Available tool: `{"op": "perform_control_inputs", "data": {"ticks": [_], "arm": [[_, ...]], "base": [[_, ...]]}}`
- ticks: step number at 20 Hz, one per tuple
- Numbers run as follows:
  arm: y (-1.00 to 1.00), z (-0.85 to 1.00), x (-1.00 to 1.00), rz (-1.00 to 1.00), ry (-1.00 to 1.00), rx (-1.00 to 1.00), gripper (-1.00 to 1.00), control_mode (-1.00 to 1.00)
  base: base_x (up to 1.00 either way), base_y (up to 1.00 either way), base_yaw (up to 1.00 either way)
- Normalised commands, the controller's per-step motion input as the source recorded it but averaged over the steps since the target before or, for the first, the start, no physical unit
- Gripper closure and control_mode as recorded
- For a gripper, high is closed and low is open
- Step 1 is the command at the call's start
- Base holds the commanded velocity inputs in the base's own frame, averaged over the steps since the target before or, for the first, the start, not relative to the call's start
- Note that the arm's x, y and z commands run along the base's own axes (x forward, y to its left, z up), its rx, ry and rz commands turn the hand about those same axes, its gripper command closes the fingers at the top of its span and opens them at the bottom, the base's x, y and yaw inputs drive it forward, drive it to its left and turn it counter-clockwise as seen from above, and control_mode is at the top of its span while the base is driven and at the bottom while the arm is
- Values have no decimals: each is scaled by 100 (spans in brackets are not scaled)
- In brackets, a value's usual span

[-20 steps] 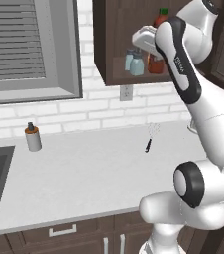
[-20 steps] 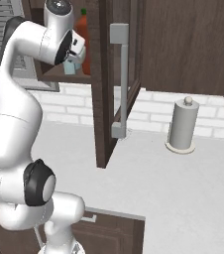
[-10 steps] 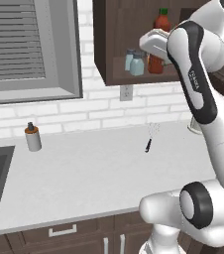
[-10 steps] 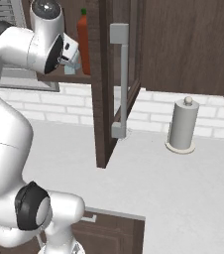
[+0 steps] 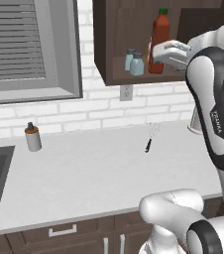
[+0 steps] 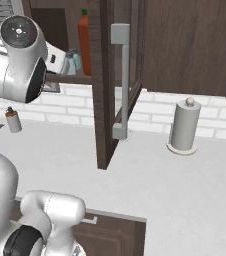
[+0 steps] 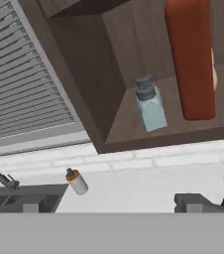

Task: Put the shaker and condiment bottle from the counter next to their counterparts in the cabinet.

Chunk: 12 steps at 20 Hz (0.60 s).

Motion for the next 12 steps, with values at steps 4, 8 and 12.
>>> {"op": "perform_control_inputs", "data": {"ticks": [4, 8, 12], "arm": [[0, -16, -84, 1, -51, -9, -100, -100], [0, 0, -95, 1, -34, -2, -100, -100], [0, 0, -84, 1, -27, 0, -100, -100]], "base": [[0, 0, 0], [0, 0, 0], [0, 0, 0]]}}
